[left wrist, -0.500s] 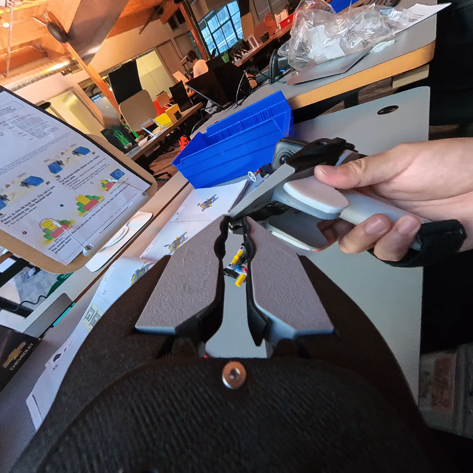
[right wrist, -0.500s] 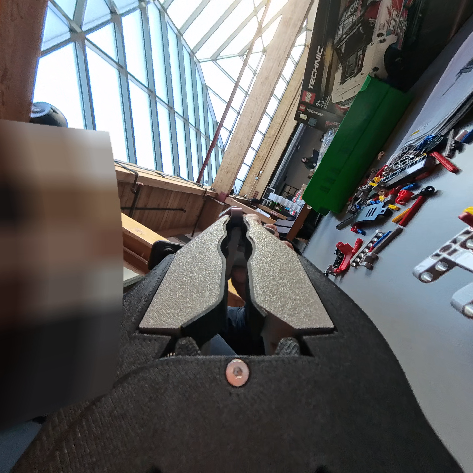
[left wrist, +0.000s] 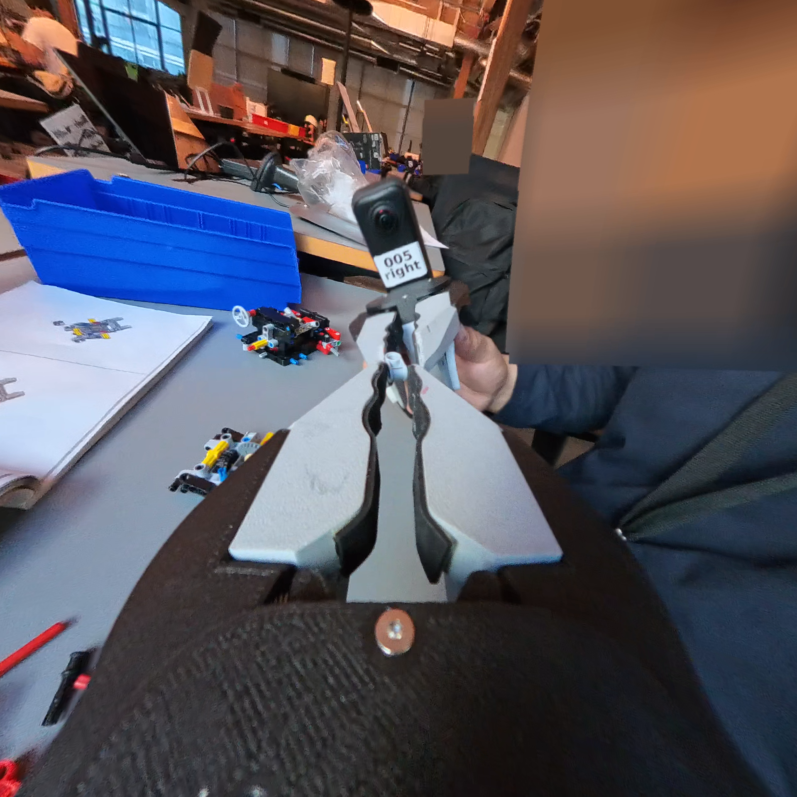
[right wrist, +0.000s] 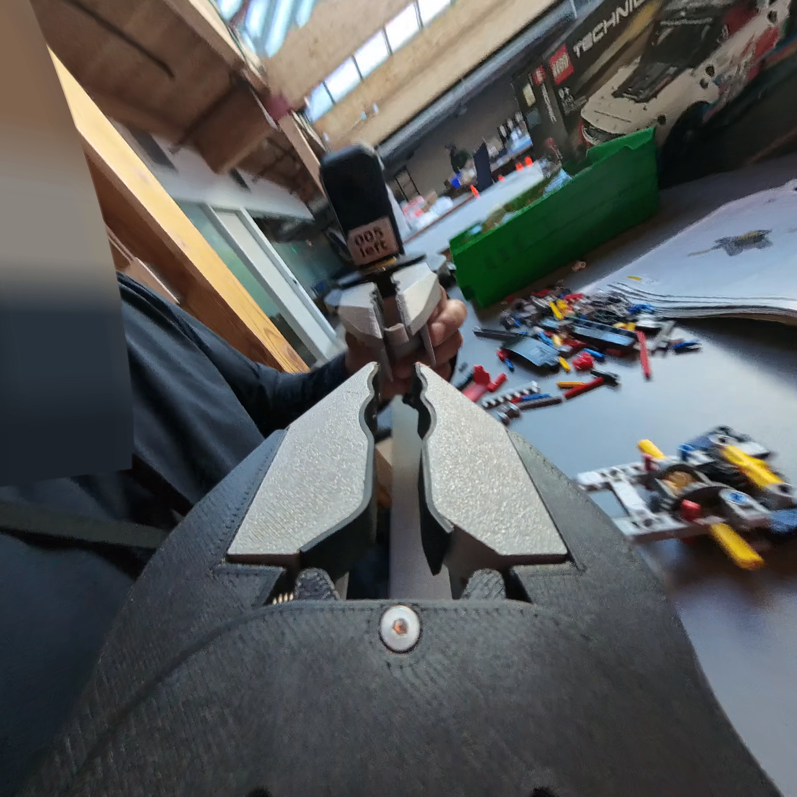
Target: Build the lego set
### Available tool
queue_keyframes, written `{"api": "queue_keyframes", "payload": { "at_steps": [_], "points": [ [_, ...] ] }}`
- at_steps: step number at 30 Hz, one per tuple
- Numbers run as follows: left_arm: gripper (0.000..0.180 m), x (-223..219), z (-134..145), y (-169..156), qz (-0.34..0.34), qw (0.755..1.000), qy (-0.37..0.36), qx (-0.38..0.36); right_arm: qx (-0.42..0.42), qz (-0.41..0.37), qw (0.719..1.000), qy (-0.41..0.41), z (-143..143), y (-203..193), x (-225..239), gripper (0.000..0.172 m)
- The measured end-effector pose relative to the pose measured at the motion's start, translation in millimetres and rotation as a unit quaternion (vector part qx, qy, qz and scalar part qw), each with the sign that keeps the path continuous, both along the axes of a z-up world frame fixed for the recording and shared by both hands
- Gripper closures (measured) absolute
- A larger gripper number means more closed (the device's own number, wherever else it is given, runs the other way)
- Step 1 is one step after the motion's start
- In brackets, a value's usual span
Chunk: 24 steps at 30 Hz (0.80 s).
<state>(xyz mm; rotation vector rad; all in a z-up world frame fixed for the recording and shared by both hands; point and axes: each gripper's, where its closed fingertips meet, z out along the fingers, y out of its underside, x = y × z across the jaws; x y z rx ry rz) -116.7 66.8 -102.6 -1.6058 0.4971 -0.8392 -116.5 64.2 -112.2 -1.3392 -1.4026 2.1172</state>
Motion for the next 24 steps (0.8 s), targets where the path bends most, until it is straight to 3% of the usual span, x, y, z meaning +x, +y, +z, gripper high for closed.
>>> {"api": "queue_keyframes", "payload": {
  "at_steps": [3,6,10,13,18,22,24],
  "points": [
    [0.174,-16.4,-20.9,8.7,0.033,0.997,0.065,-0.013,0.099,-0.061,0.990,-0.076,-28.8,30.6,-5.9,0.155],
    [0.173,-40.8,-53.7,23.8,0.060,0.987,0.135,-0.063,0.199,-0.139,0.953,-0.181,-66.7,71.0,-10.0,0.147],
    [0.174,-48.8,-65.2,40.1,0.046,0.983,0.170,-0.044,0.252,-0.166,0.920,-0.249,-92.3,76.8,-16.4,0.131],
    [0.174,-47.3,-77.7,51.4,0.028,0.982,0.173,-0.067,0.285,-0.170,0.898,-0.289,-112.9,77.0,-17.7,0.129],
    [0.174,-47.7,-88.9,62.6,-0.005,0.983,0.138,-0.119,0.305,-0.155,0.889,-0.305,-121.8,82.1,-7.6,0.145],
    [0.174,-50.6,-89.9,65.9,-0.016,0.980,0.166,-0.113,0.308,-0.161,0.889,-0.297,-110.1,100.9,-3.0,0.136],
    [0.174,-56.8,-92.8,69.3,-0.015,0.974,0.191,-0.122,0.286,-0.167,0.894,-0.303,-101.4,113.3,-7.0,0.122]
  ]
}}
